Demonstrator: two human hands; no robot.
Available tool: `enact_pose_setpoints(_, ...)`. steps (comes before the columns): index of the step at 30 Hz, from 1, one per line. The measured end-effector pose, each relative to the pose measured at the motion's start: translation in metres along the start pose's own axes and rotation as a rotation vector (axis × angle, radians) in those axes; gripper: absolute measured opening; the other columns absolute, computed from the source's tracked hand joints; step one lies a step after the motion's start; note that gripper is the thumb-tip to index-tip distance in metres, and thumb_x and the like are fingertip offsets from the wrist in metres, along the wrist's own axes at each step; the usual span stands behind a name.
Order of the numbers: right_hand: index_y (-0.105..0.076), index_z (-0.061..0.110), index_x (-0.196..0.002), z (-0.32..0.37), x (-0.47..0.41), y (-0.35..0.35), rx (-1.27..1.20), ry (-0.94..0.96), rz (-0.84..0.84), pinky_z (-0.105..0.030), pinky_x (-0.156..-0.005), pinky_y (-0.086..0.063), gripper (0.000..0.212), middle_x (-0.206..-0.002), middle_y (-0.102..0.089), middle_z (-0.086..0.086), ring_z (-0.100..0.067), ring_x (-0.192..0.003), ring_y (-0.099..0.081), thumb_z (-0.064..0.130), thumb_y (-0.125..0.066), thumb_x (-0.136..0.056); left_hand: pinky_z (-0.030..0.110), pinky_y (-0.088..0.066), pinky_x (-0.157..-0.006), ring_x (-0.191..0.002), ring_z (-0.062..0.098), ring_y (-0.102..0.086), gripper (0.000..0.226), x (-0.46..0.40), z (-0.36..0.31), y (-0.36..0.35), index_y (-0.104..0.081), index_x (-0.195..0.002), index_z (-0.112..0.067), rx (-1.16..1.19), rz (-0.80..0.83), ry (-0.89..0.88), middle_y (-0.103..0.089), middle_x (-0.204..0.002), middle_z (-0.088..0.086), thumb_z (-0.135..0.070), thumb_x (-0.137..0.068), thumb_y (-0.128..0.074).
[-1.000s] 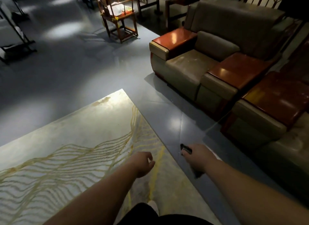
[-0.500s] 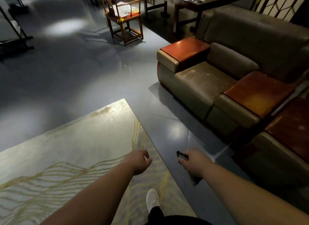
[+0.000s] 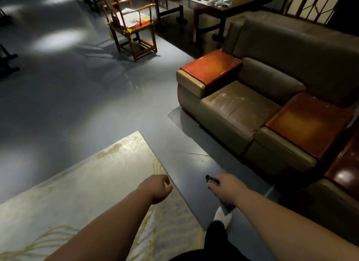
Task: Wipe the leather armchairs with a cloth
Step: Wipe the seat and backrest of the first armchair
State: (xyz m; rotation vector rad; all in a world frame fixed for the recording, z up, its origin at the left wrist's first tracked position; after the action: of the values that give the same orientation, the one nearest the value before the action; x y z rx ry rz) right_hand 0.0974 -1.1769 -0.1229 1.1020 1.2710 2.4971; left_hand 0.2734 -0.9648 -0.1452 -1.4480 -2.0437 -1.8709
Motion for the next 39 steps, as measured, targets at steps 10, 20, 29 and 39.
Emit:
enact_pose_setpoints(10, -0.068, 0.025, -0.104, -0.018, -0.149, 0.086, 0.006, 0.019, 0.009, -0.034, -0.077, -0.052, 0.033, -0.100, -0.068, -0.001, -0.021, -0.091, -0.063, 0.054, -0.054, -0.100, 0.039, -0.054, -0.094, -0.111, 0.020, -0.064, 0.039, -0.142, -0.034, 0.069, -0.063, -0.125, -0.031, -0.035, 0.025, 0.024, -0.070, -0.120, -0.003, -0.058, -0.100, -0.051)
enact_pose_setpoints(20, -0.066, 0.021, -0.095, -0.064, -0.284, 0.224, -0.094, -0.029, -0.027, -0.033, -0.065, -0.046, 0.036, -0.091, -0.065, -0.001, -0.019, -0.084, -0.062, 0.054, -0.053, -0.102, 0.038, -0.055, -0.094, -0.109, 0.018, -0.065, 0.037, -0.264, -0.125, 0.155, -0.063, -0.126, -0.031, -0.059, 0.009, 0.006, -0.072, -0.116, -0.005, -0.056, -0.101, -0.051)
enact_pose_setpoints(29, -0.065, 0.022, -0.089, -0.062, -0.349, 0.254, -0.164, -0.048, -0.016, -0.029, -0.057, -0.040, 0.033, -0.084, -0.064, 0.002, -0.013, -0.076, -0.060, 0.052, -0.056, -0.101, 0.040, -0.055, -0.095, -0.108, 0.020, -0.065, 0.037, -0.350, -0.152, 0.198, -0.064, -0.126, -0.030, -0.102, 0.045, -0.059, -0.072, -0.114, -0.003, -0.055, -0.101, -0.052)
enact_pose_setpoints(39, -0.067, 0.021, -0.099, -0.059, -0.443, 0.286, -0.152, -0.154, 0.053, -0.030, -0.064, -0.046, 0.036, -0.091, -0.064, 0.003, -0.014, -0.081, -0.060, 0.055, -0.054, -0.099, 0.033, -0.051, -0.090, -0.113, 0.021, -0.064, 0.040, -0.492, -0.135, 0.253, -0.062, -0.130, -0.026, -0.158, 0.118, -0.120, -0.071, -0.121, -0.001, -0.053, -0.103, -0.053)
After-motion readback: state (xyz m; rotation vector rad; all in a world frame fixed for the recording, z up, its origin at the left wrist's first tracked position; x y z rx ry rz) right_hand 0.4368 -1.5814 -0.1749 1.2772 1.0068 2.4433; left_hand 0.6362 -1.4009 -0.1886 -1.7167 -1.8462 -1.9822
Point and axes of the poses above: each hand's wrist, its own x-axis away from the middle knuckle, its own y-axis out of the back of the hand, z = x × y, the point moved 8 cm from there along -x, towards the middle knuckle
